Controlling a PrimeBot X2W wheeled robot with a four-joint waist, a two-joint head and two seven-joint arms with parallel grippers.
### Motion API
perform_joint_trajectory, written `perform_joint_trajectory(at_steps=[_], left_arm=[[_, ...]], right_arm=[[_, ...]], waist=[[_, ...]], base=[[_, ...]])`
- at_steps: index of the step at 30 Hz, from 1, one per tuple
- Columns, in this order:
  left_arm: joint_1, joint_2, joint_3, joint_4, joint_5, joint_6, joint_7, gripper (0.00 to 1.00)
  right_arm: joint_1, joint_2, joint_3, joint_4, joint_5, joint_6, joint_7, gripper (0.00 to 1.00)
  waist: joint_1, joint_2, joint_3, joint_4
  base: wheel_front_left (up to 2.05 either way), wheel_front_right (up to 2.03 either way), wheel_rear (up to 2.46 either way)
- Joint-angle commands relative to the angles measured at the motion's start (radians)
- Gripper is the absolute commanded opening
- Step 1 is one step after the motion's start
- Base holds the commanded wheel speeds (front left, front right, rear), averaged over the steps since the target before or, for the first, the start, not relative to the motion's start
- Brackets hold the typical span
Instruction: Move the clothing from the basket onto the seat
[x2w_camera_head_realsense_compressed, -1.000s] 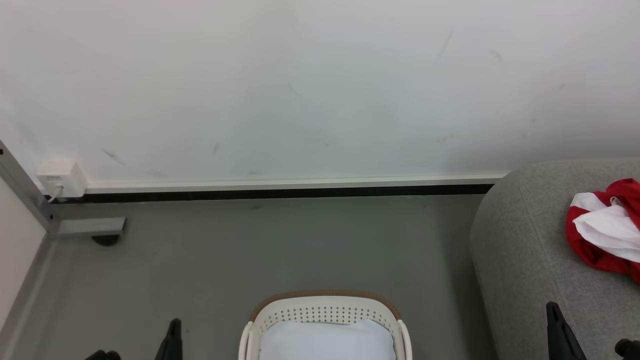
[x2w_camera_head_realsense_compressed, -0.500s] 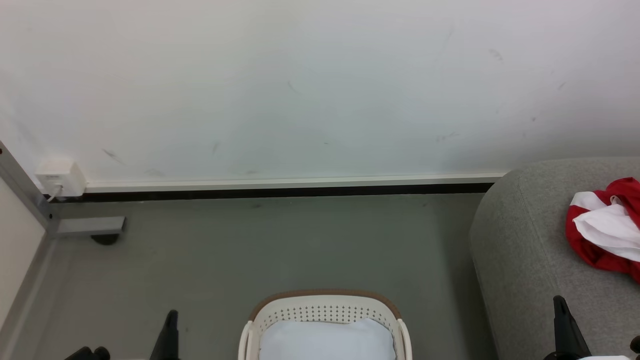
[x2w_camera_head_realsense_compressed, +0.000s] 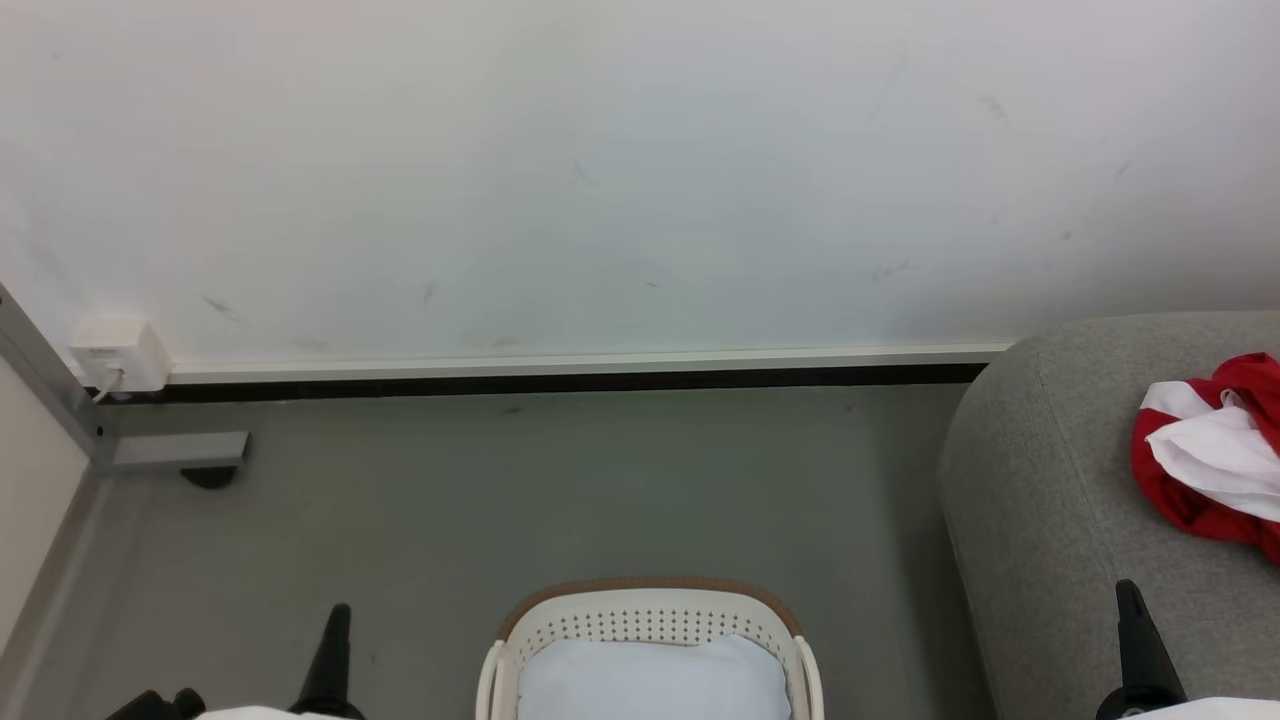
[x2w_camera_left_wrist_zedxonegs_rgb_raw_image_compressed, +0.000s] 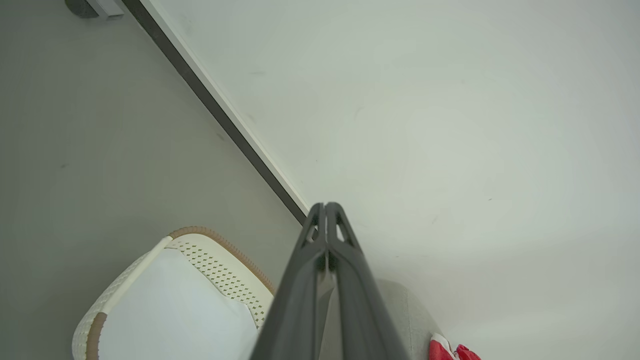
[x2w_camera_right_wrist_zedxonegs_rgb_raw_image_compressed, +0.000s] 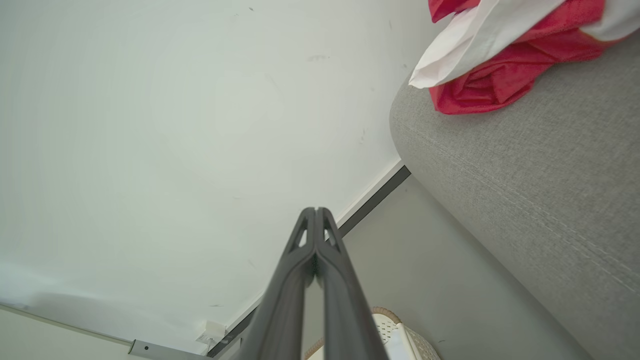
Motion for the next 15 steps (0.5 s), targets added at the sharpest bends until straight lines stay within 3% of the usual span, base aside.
perform_joint_trajectory(at_steps=[1, 15], left_arm=[[-0.021, 0.001, 0.008, -0.014, -0.025, -0.008, 0.007, 0.00], [-0.035, -0.004, 0.031, -0.020, -0.161, -0.022, 0.045, 0.00]], right_arm=[[-0.028, -0.010, -0.005, -0.014, 0.029, -0.001, 0.006, 0.00], [-0.039, -0.011, -0.017, -0.020, 0.186, -0.001, 0.045, 0.00]], waist=[[0.0000, -0.0001, 0.000, 0.000], [0.0000, -0.0001, 0.003, -0.001]], base=[[0.00, 0.00, 0.00], [0.00, 0.00, 0.00]])
